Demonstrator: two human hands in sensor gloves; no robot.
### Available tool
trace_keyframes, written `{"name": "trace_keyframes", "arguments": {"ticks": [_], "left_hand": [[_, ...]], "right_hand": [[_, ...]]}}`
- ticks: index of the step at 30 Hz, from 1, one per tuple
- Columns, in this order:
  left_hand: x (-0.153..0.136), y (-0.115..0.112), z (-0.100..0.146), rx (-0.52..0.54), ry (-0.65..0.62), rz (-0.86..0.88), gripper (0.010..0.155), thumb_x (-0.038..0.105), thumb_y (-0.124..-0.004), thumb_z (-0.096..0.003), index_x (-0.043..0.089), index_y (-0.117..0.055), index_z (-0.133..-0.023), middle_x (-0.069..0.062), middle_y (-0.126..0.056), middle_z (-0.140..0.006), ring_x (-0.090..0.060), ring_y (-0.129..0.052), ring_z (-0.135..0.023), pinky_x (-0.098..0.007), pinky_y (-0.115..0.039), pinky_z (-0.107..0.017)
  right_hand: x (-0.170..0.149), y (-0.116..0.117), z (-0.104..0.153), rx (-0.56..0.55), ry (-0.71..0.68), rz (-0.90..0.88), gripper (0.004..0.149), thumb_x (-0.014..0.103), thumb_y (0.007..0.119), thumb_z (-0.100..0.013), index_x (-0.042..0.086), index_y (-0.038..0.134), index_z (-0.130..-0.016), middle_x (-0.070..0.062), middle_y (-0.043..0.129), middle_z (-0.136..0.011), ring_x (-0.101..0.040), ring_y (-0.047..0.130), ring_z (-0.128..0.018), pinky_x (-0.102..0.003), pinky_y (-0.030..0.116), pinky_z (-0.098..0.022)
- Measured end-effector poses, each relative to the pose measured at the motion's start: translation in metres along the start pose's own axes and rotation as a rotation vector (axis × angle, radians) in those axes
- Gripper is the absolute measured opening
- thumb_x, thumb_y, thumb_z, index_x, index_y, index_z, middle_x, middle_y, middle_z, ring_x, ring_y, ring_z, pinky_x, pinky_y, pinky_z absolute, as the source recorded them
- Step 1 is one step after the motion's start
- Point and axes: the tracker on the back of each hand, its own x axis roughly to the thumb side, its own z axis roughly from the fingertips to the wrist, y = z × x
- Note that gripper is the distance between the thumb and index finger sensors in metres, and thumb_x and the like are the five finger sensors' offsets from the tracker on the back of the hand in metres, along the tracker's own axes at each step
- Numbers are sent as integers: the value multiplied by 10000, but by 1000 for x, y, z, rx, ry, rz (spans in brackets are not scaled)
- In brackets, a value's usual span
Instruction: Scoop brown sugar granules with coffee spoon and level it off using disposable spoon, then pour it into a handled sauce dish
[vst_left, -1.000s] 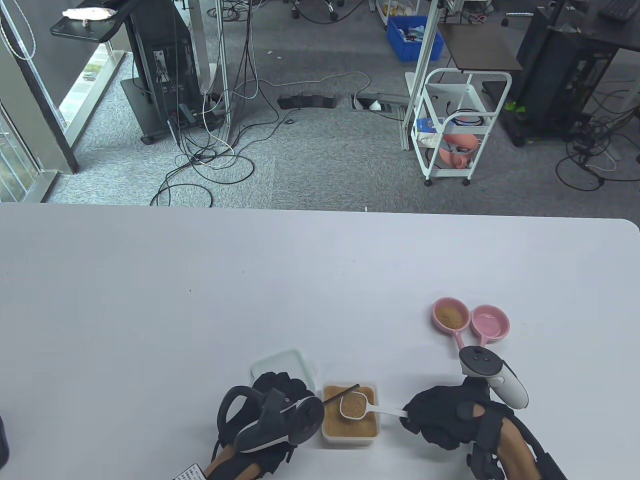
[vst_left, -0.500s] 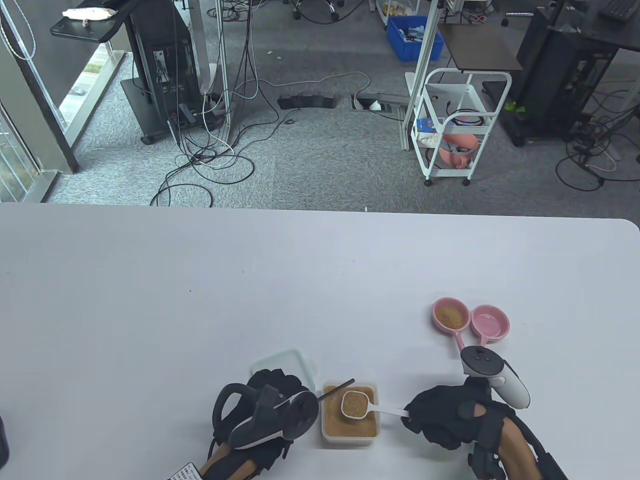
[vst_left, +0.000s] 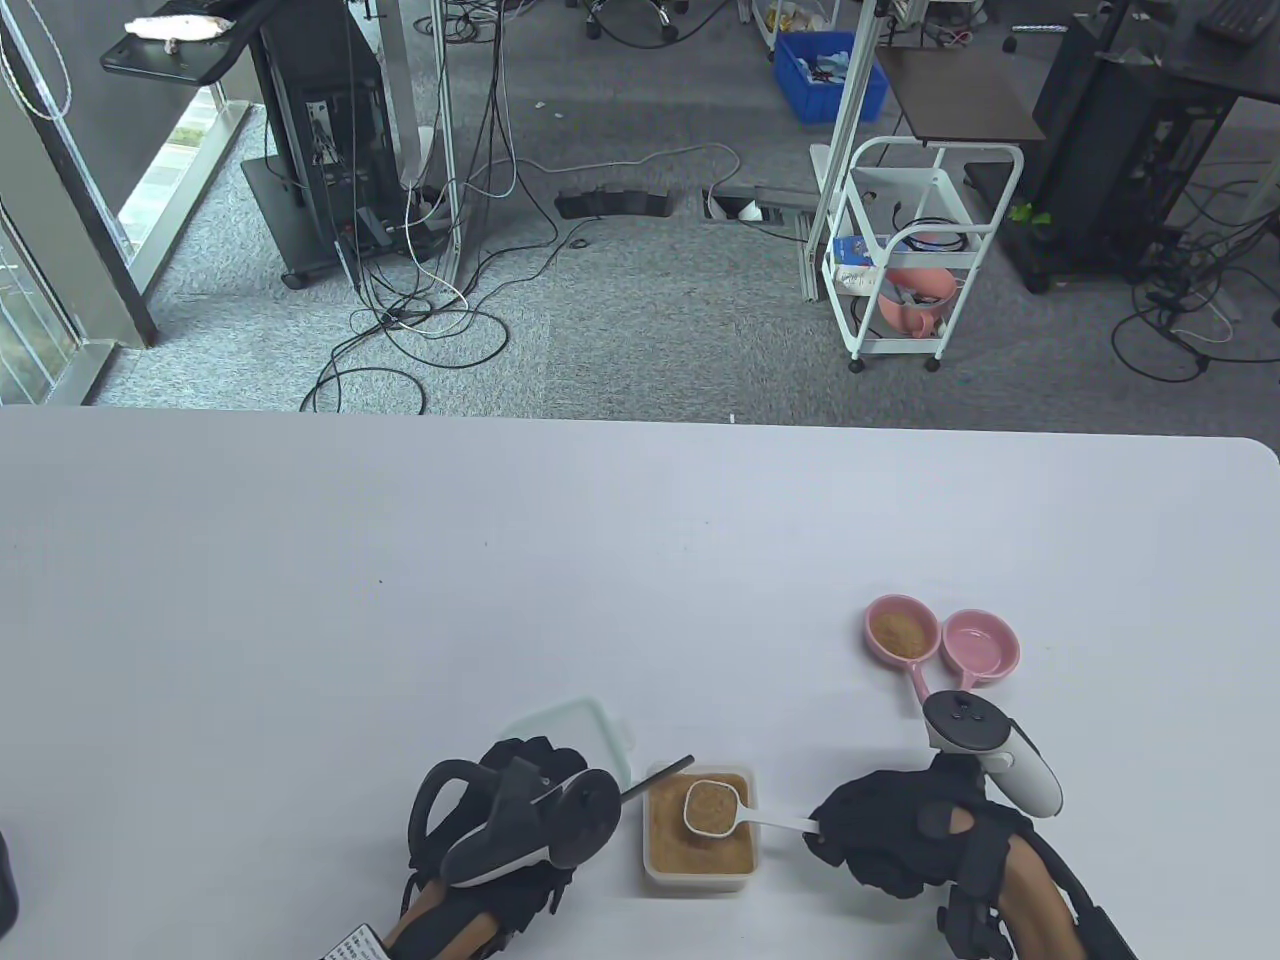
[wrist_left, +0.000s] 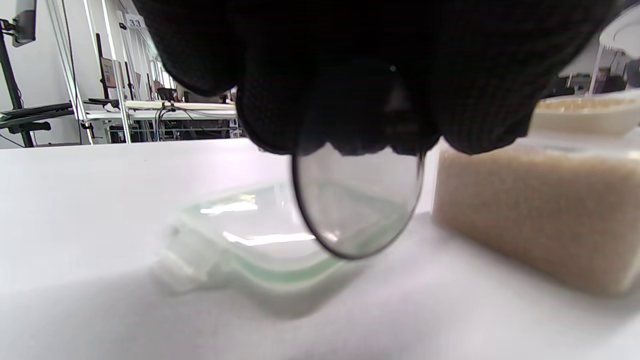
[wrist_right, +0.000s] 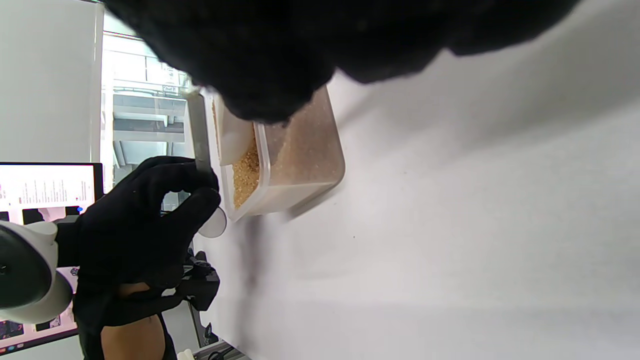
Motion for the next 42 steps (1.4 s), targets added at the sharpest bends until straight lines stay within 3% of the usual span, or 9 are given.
{"name": "trace_keyframes", "arguments": {"ticks": [42], "left_hand": [[-5,-3,-2,-19,18,7,405,578,-862,-396,416,-915,-764,172,-957,-779,-150,-997,-770,-448,-741,-729]], "right_hand": [[-1,0,0,-4,-1,8,431,393,788,-496,105,923,-787,21,999,-368,-183,937,-95,-455,817,-290]]}}
